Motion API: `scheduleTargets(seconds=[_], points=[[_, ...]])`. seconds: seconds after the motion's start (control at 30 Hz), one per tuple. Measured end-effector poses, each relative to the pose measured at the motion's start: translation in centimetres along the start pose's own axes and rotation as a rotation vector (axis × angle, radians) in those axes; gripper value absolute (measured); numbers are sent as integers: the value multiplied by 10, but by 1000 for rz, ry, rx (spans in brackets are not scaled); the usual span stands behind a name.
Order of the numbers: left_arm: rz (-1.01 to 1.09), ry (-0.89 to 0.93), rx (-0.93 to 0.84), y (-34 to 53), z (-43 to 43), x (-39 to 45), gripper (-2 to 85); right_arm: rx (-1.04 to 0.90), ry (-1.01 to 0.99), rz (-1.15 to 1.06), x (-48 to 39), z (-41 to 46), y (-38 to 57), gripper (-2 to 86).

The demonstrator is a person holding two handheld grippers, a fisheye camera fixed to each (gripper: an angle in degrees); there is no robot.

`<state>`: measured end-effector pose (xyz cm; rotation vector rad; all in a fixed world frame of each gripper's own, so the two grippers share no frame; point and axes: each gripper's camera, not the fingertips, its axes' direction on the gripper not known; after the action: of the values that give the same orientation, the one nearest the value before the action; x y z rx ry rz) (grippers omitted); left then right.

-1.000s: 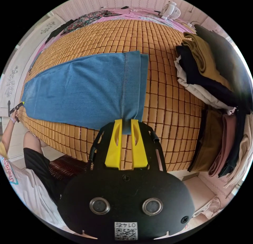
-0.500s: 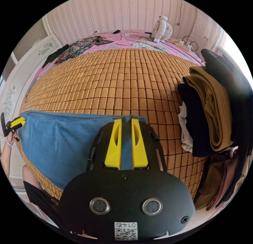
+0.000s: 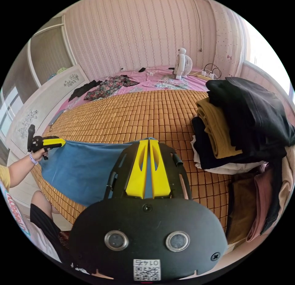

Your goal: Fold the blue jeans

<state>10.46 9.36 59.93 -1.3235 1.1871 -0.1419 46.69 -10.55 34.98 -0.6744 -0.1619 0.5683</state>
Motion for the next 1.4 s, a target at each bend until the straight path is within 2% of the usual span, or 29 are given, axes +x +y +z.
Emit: scheduleTargets(seconds=[0.1, 0.23, 0.27, 0.4, 0.5, 0.63, 0.73, 0.9, 1.0, 1.07, 1.2, 1.4], points=[[-21, -4, 41, -9, 7, -6, -4, -26, 6, 69, 12, 18, -9, 6], [-120, 43, -153, -11, 82, -15, -4, -147, 4, 178, 32, 73, -8, 8], [-174, 31, -60, -6, 82, -20, 1, -170, 30, 227, 38, 78, -5, 9], [-249, 94, -51, -1, 82, -35, 16, -108, 6, 155, 35, 32, 17, 17], [-225, 82, 53, 13, 55, -32, 28, -170, 35, 139, 33, 2, 51, 31], [-199, 213, 100, 51, 31, 2, 37, -291, 38, 160, 29, -7, 91, 48], [-176, 288, 30, 76, 39, 37, 40, -343, 63, 169, 22, 2, 109, 46], [-142, 285, -52, 93, 55, 71, 46, -353, 60, 142, 13, -1, 104, 21], [-206, 342, -54, 95, 59, 67, 48, -265, 22, 191, 14, -25, 95, 13], [-259, 408, -48, 99, 62, 60, 49, -295, 39, 212, 16, -20, 96, 13], [-315, 345, -43, 108, 60, 51, 52, -381, 119, 157, 8, 5, 101, 12], [-371, 297, -15, 129, 43, 29, 56, -311, 112, 256, 1, -5, 96, 45]])
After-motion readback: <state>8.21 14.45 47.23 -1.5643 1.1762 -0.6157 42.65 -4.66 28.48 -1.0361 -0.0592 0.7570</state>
